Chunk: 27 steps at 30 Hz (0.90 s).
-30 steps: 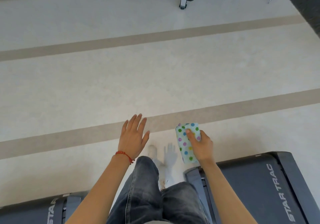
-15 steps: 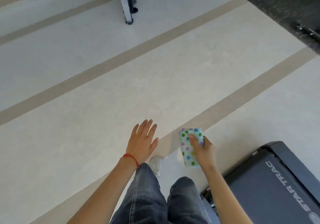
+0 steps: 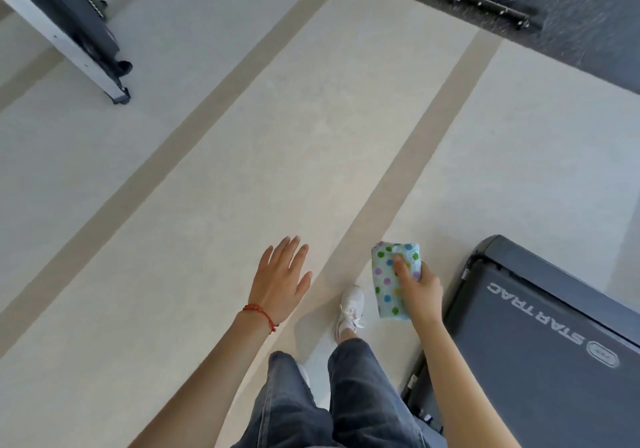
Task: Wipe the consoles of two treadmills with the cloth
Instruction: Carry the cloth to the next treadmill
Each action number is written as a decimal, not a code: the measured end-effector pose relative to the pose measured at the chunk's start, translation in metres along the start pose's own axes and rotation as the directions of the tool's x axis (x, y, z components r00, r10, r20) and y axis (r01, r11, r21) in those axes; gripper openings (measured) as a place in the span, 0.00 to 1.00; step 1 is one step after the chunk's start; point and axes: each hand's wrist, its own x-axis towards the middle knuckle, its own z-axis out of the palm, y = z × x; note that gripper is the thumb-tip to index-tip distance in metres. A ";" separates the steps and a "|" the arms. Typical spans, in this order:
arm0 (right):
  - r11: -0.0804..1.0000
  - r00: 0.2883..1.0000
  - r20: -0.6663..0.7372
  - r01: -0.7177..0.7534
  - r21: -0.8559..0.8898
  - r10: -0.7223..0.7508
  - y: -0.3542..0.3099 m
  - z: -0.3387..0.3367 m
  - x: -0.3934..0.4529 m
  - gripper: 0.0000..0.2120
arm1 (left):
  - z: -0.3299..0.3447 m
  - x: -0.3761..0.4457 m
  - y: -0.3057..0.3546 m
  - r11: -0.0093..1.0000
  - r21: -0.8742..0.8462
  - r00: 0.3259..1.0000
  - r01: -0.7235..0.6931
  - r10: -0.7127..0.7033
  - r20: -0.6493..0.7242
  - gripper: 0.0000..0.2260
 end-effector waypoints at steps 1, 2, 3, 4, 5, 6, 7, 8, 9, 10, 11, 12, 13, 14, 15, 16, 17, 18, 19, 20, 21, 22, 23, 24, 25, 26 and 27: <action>1.000 1.000 -0.013 -0.006 0.007 0.006 -0.006 -0.007 0.013 0.11 | -0.001 0.018 0.006 1.000 -0.002 1.000 -0.017 0.017 0.004 0.22; 1.000 1.000 -0.026 -0.013 0.011 0.014 -0.013 -0.015 0.025 0.12 | -0.004 0.037 0.012 0.999 -0.007 0.999 -0.036 0.036 0.007 0.22; 1.000 0.999 -0.038 -0.020 0.015 0.020 -0.020 -0.023 0.038 0.13 | -0.006 0.056 0.019 0.998 -0.011 0.998 -0.057 0.057 0.004 0.22; 1.000 0.999 -0.045 -0.023 0.020 0.023 -0.027 -0.031 0.049 0.13 | -0.009 0.074 0.027 0.997 -0.015 0.997 -0.074 0.074 -0.004 0.21; 0.999 0.998 -0.049 -0.023 0.026 0.024 -0.035 -0.038 0.061 0.13 | -0.012 0.092 0.035 0.996 -0.018 0.996 -0.093 0.093 -0.010 0.21; 0.999 0.998 -0.054 -0.024 0.031 0.025 -0.042 -0.046 0.071 0.12 | -0.014 0.110 0.042 0.993 -0.021 0.993 -0.114 0.113 -0.012 0.21; 0.999 0.998 -0.061 -0.025 0.036 0.027 -0.050 -0.053 0.082 0.12 | -0.017 0.127 0.049 0.991 -0.023 0.991 -0.134 0.134 -0.014 0.21; 0.999 0.997 -0.074 -0.026 0.042 0.029 -0.058 -0.059 0.092 0.12 | -0.020 0.144 0.057 0.988 -0.025 0.988 -0.153 0.153 -0.013 0.22; 0.998 0.995 -0.092 -0.029 0.050 0.033 -0.064 -0.065 0.102 0.12 | -0.023 0.161 0.063 0.985 -0.028 0.985 -0.173 0.172 -0.013 0.22; 0.998 0.993 -0.111 -0.034 0.061 0.041 -0.070 -0.070 0.111 0.12 | -0.026 0.178 0.069 0.981 -0.030 0.981 -0.193 0.192 -0.014 0.22; 0.996 0.991 -0.124 -0.040 0.075 0.049 -0.075 -0.075 0.121 0.12 | -0.028 0.195 0.075 0.977 -0.026 0.977 -0.213 0.212 -0.014 0.22; 0.995 0.989 -0.135 -0.046 0.087 0.057 -0.080 -0.079 0.132 0.12 | -0.030 0.211 0.079 0.972 -0.017 0.972 -0.235 0.234 -0.019 0.22; 0.994 0.987 -0.146 -0.053 0.094 0.066 -0.086 -0.082 0.143 0.12 | -0.032 0.229 0.083 0.965 -0.008 0.965 -0.261 0.261 -0.027 0.21; 0.993 0.985 -0.157 -0.058 0.098 0.074 -0.092 -0.085 0.154 0.13 | -0.033 0.246 0.087 0.958 -0.004 0.958 -0.286 0.285 -0.034 0.21; 0.993 0.983 -0.168 -0.060 0.105 0.078 -0.098 -0.088 0.166 0.13 | -0.034 0.265 0.090 0.952 -0.001 0.952 -0.305 0.304 -0.034 0.21; 0.992 0.981 -0.176 -0.061 0.112 0.080 -0.104 -0.091 0.177 0.13 | -0.035 0.283 0.092 0.948 0.002 0.947 -0.318 0.318 -0.033 0.22; 0.991 0.979 -0.186 -0.065 0.119 0.087 -0.111 -0.094 0.189 0.13 | -0.036 0.301 0.095 0.943 0.002 0.943 -0.332 0.332 -0.033 0.23; 0.989 0.975 -0.202 -0.071 0.131 0.097 -0.119 -0.098 0.203 0.12 | -0.036 0.321 0.097 0.939 -0.005 0.939 -0.345 0.345 -0.021 0.22; 0.987 0.970 -0.217 -0.077 0.144 0.107 -0.127 -0.102 0.218 0.13 | -0.037 0.342 0.100 0.934 -0.005 0.934 -0.357 0.357 -0.008 0.21; 0.984 0.966 -0.229 -0.082 0.159 0.118 -0.136 -0.106 0.233 0.13 | -0.039 0.364 0.103 0.928 -0.001 0.928 -0.372 0.372 0.004 0.21; 0.981 0.961 -0.243 -0.090 0.172 0.131 -0.145 -0.109 0.247 0.13 | -0.042 0.387 0.106 0.922 0.001 0.922 -0.386 0.386 0.018 0.22; 0.978 0.956 -0.256 -0.100 0.184 0.146 -0.153 -0.113 0.261 0.14 | -0.044 0.409 0.109 0.915 0.006 0.915 -0.403 0.402 0.028 0.22; 0.975 0.951 -0.265 -0.108 0.196 0.159 -0.161 -0.117 0.274 0.14 | -0.048 0.429 0.112 0.908 0.013 0.907 -0.419 0.418 0.041 0.22; 0.972 0.946 -0.276 -0.111 0.208 0.167 -0.169 -0.121 0.286 0.14 | -0.051 0.449 0.115 0.900 0.021 0.900 -0.435 0.434 0.051 0.22; 0.969 0.940 -0.290 -0.115 0.218 0.177 -0.176 -0.125 0.299 0.14 | -0.054 0.468 0.118 0.891 0.028 0.891 -0.453 0.451 0.052 0.22; 0.967 0.934 -0.304 -0.121 0.225 0.188 -0.183 -0.129 0.311 0.14 | -0.056 0.487 0.122 0.883 0.029 0.883 -0.468 0.466 0.054 0.22; 0.965 0.929 -0.313 -0.127 0.231 0.197 -0.189 -0.134 0.322 0.13 | -0.058 0.505 0.127 0.875 0.030 0.875 -0.483 0.481 0.060 0.22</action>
